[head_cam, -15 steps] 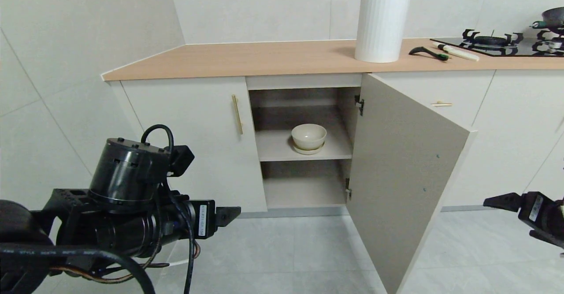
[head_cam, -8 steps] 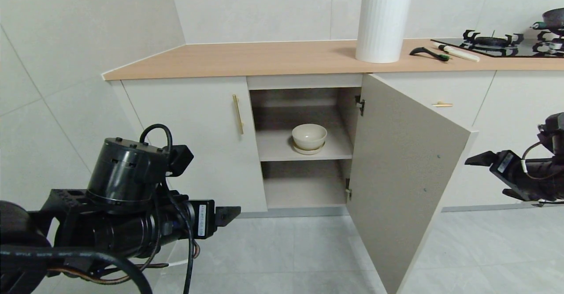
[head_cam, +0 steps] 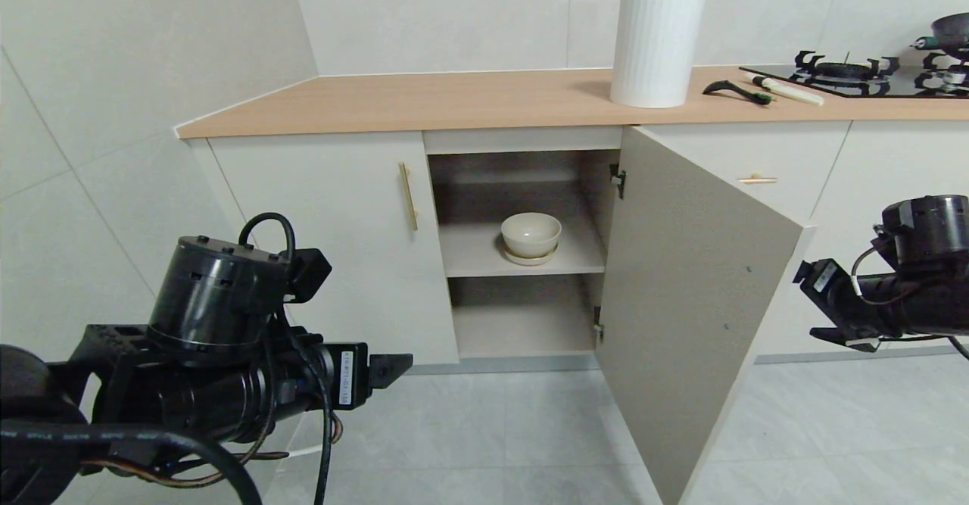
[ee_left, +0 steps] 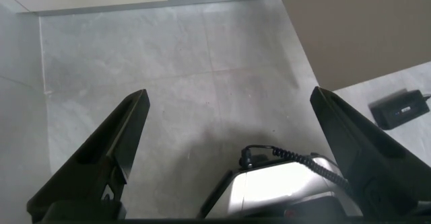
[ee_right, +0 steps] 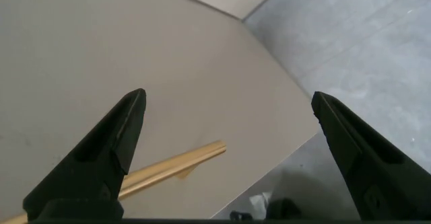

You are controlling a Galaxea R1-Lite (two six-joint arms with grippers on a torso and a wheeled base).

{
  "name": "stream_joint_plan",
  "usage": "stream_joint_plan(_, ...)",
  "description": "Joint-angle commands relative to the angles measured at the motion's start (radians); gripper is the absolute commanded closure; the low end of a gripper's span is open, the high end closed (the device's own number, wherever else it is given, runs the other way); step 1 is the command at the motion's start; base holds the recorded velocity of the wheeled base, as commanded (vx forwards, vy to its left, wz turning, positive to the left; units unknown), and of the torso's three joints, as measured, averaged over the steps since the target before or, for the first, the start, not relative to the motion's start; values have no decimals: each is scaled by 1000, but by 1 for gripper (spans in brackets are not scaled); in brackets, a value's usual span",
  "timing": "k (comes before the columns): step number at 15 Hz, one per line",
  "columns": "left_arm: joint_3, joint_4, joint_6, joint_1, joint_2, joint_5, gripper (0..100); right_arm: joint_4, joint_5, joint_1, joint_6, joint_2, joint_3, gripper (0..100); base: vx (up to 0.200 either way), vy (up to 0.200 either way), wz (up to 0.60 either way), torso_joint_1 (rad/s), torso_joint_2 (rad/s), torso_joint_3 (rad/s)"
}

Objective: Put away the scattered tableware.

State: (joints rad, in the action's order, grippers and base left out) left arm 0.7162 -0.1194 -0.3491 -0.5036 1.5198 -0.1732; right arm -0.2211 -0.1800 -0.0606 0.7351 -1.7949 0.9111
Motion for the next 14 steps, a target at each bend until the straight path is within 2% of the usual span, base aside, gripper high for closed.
stream_joint_plan(1, 2, -2, -1, 4, -1, 0, 0, 0, -3, 47, 0, -8, -4, 0, 0, 0, 0, 0, 0, 0)
stream_joint_plan(8, 3, -2, -1, 16, -1, 0, 0, 0, 2, 248, -6, -12, -12, 0, 0, 0, 0, 0, 0, 0)
stream_joint_plan(10, 6, -2, 1, 28, 0, 0, 0, 0, 4, 314, -11, -47, 25, 0, 0, 0, 0, 0, 0, 0)
stream_joint_plan(11, 6, -2, 1, 28, 0, 0, 0, 0, 4, 317, -11, -49, 28, 0, 0, 0, 0, 0, 0, 0)
stream_joint_plan(12, 12, -2, 2, 36, -1, -2, 0, 0, 4, 367, -28, -87, 81, 0, 0, 0, 0, 0, 0, 0)
stream_joint_plan(14, 20, -2, 2, 50, -1, -5, 0, 0, 5, 404, -60, -155, 155, 0, 0, 0, 0, 0, 0, 0)
